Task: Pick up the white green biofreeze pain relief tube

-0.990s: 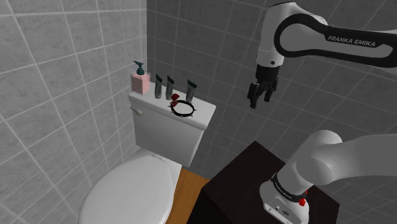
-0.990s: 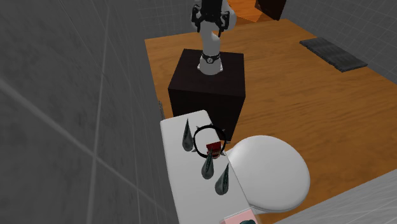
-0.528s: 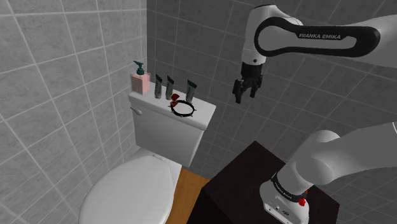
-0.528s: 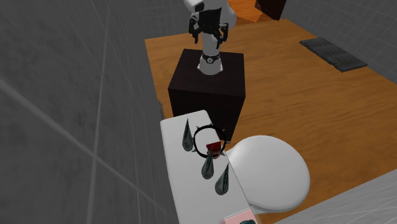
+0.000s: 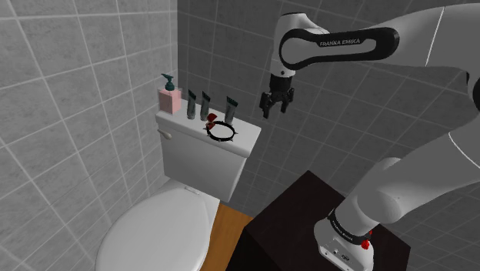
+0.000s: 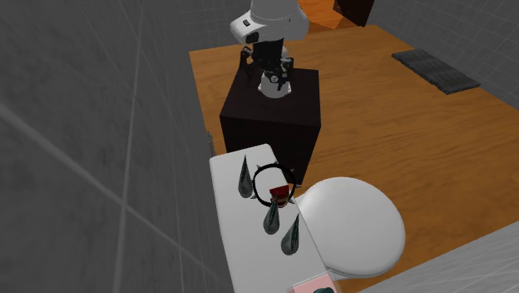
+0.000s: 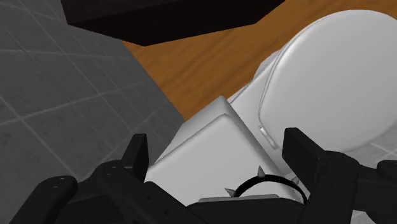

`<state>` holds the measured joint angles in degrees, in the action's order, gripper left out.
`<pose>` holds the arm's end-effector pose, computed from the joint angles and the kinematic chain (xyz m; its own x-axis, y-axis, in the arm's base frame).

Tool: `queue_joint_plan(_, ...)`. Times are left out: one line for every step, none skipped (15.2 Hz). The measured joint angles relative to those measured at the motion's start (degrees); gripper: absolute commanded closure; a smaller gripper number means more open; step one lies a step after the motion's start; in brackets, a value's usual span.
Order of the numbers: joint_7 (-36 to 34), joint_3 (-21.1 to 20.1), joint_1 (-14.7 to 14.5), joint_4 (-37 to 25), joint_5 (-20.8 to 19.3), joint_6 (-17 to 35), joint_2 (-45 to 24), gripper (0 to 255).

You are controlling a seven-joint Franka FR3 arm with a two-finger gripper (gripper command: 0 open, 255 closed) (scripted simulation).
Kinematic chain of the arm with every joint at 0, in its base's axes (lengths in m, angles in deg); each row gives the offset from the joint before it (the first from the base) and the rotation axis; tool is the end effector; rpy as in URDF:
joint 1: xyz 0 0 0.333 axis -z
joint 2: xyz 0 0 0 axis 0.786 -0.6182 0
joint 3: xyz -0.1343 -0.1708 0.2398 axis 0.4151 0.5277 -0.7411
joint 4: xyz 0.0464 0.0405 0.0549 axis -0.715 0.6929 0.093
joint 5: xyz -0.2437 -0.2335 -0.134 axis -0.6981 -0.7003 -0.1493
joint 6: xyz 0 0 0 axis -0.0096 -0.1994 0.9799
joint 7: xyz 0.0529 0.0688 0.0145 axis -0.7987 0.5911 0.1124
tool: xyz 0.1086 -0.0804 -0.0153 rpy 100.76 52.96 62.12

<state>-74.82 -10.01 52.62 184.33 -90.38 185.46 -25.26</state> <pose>0.4132 0.0045 0.4722 0.9765 -0.1761 -0.1246 -0.1668 -0.9826 0.0814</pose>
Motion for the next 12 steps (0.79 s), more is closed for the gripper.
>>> queue_joint_plan(-0.11, 0.05, 0.12, -1.41, -0.15, 1.26, -2.24, 0)
queue_joint_plan(-0.44, -0.07, 0.12, -3.56, -0.23, 2.06, -4.78, 0)
queue_joint_plan(-0.6, -0.07, 0.16, -4.81, -0.32, 2.65, -6.2, 0)
queue_joint_plan(-0.66, -0.02, 0.26, -6.35, -0.47, 3.32, -7.97, 0)
queue_joint_plan(-1.0, -0.09, 0.24, -7.89, -0.55, 4.16, -9.91, 0)
queue_joint_plan(-1.11, -0.04, 0.33, -9.0, -0.69, 5.27, -11.75, 0)
queue_joint_plan(-1.36, -0.08, 0.33, -11.51, -0.82, 5.59, -14.2, 0)
queue_joint_plan(-1.42, -0.01, 0.41, -13.39, -0.96, 6.18, -16.23, 0)
queue_joint_plan(-1.47, 0.07, 0.49, -14.98, -1.09, 6.77, -17.97, 0)
queue_joint_plan(-1.5, 0.17, 0.59, -17.18, -1.22, 7.35, -20.29, 0)
queue_joint_plan(-1.41, 0.3, 0.72, -19.63, -1.34, 7.34, -22.35, 0)
queue_joint_plan(-1.67, 0.28, 0.65, -21.65, -1.43, 7.42, -24.02, 0)
